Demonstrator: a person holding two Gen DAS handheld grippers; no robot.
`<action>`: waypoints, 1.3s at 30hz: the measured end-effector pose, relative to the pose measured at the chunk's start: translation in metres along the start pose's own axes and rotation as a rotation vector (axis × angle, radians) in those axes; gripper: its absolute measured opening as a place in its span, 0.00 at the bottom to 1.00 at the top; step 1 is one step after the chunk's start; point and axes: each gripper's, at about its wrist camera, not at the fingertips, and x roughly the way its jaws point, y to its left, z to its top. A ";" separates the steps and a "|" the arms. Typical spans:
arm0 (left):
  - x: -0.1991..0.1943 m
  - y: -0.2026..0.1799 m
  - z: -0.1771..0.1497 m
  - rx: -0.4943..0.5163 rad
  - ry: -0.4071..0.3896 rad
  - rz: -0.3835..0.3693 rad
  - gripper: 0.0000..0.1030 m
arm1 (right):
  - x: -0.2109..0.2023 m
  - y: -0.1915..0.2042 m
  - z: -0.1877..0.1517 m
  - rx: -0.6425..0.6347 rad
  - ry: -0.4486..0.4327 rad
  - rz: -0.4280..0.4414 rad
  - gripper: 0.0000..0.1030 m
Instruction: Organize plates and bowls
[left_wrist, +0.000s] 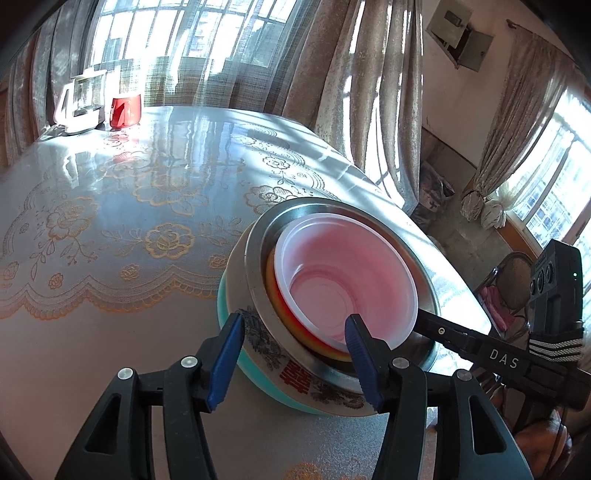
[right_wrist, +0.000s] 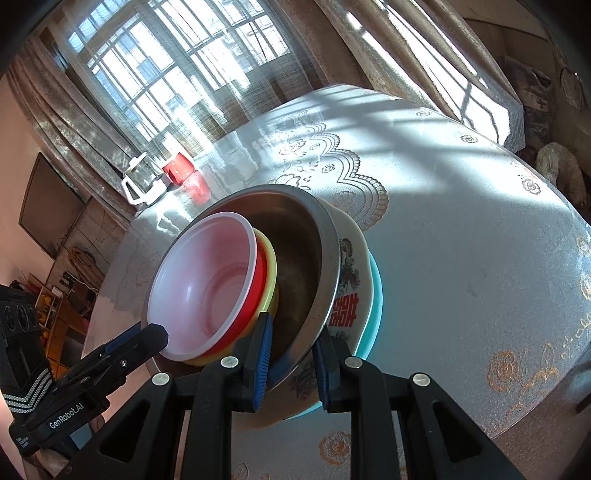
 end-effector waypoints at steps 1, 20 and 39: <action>0.000 0.001 0.000 -0.005 -0.001 0.002 0.56 | 0.001 0.000 0.000 -0.001 0.001 -0.001 0.21; -0.020 0.005 -0.013 -0.002 -0.064 0.147 0.61 | -0.004 0.011 -0.005 -0.062 -0.025 -0.070 0.26; -0.045 -0.005 -0.029 0.056 -0.152 0.308 0.73 | -0.039 0.034 -0.014 -0.194 -0.201 -0.230 0.33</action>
